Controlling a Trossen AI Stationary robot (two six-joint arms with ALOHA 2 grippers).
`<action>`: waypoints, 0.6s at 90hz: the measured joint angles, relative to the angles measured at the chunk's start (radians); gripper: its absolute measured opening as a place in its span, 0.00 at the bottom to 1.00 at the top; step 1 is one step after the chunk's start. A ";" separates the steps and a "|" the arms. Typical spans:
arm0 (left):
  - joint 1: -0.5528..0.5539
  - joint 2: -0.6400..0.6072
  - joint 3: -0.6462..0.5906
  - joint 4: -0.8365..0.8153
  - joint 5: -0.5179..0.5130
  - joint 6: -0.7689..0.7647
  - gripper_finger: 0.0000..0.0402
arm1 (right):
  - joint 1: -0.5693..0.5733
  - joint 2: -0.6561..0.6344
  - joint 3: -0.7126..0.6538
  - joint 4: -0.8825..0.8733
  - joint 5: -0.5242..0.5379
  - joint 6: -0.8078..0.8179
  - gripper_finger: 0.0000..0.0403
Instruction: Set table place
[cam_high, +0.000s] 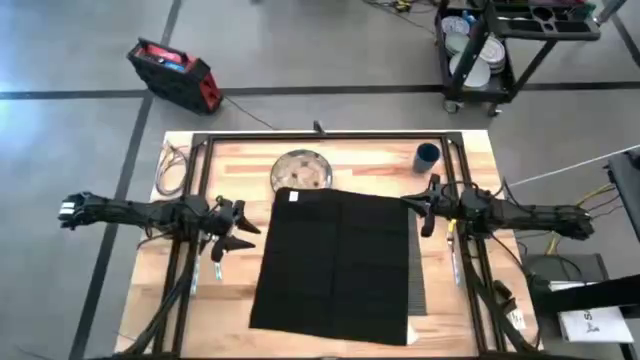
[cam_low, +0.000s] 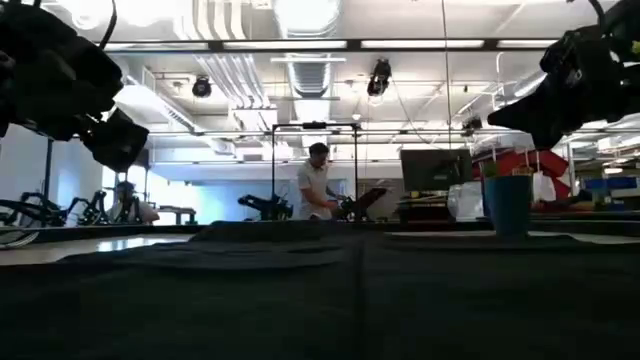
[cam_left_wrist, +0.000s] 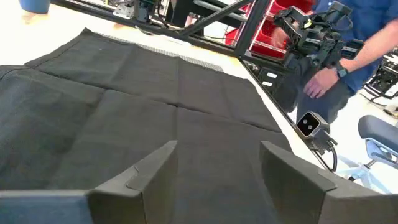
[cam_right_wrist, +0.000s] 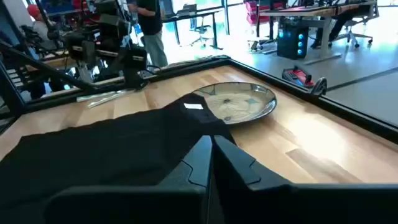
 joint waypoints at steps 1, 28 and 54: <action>0.000 0.000 0.000 0.000 0.000 0.000 0.51 | 0.000 0.000 0.000 0.000 0.000 0.000 0.00; 0.000 0.000 0.000 0.000 0.000 0.000 0.48 | 0.000 0.000 0.000 0.000 0.000 0.000 0.00; 0.000 0.000 0.000 0.000 0.000 0.000 0.45 | 0.000 0.000 0.000 0.000 0.000 0.000 0.00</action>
